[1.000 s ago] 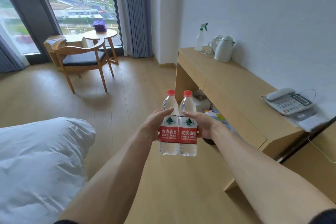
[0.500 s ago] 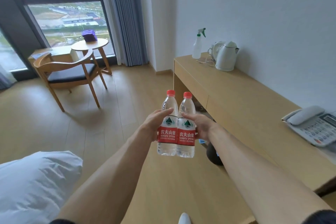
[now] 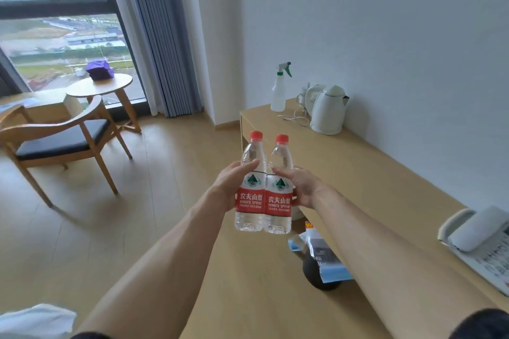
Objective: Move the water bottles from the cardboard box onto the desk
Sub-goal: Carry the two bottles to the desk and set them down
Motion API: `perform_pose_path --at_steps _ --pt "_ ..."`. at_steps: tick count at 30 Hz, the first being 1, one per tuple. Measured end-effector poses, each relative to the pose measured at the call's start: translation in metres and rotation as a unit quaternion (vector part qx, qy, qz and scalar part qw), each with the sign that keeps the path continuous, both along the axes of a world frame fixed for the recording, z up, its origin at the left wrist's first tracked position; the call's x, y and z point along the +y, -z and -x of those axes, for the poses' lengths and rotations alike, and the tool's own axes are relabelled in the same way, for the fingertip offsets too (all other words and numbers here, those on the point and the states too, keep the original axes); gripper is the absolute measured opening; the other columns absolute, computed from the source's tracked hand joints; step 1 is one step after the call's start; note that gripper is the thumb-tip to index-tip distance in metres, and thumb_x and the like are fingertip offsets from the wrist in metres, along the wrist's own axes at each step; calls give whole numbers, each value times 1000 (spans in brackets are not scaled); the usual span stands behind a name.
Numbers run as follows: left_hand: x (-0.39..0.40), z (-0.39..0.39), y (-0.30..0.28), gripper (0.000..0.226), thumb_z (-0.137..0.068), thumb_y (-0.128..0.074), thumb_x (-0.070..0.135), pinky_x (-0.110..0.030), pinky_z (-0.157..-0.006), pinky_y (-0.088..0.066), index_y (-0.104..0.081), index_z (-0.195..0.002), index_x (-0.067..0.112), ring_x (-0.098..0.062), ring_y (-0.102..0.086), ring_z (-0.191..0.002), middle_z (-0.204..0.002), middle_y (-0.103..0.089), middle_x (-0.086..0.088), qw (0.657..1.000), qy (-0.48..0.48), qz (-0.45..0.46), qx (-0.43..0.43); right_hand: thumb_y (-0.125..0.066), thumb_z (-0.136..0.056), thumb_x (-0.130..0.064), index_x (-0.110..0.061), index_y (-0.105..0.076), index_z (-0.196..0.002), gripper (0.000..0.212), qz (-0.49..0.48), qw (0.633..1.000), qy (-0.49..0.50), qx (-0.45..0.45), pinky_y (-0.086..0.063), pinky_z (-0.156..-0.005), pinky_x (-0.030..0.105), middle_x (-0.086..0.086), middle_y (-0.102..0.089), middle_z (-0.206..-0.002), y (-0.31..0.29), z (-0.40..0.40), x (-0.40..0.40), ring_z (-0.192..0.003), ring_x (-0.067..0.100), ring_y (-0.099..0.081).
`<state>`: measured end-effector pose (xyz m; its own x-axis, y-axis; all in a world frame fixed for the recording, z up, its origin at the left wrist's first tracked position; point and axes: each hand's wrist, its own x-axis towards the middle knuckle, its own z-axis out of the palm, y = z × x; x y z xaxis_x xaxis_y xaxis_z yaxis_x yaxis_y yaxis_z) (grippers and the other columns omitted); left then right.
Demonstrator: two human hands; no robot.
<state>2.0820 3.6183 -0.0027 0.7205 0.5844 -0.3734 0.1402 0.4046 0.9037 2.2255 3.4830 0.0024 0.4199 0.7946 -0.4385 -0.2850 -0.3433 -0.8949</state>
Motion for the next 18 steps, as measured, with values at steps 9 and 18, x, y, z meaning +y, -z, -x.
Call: perform_pose_path --at_steps 9,18 --pt "61 -126 16 56 -83 -81 33 -51 -83 -60 -58 -130 13 -39 -74 -97 -110 -74 -21 997 71 22 -30 -74 -88 -43 -10 -62 -127 52 31 995 96 -26 -56 -63 34 8 -78 -97 12 -99 41 -73 19 -75" --pt "136 -266 14 51 -87 -77 31 -44 -72 -61 -58 -131 14 -37 -75 -94 -111 -74 -19 978 203 23 -31 -79 -82 -42 -17 -61 -123 51 26 965 256 -44 -58 -72 40 6 -78 -101 15 -187 94 -89 24 -76"
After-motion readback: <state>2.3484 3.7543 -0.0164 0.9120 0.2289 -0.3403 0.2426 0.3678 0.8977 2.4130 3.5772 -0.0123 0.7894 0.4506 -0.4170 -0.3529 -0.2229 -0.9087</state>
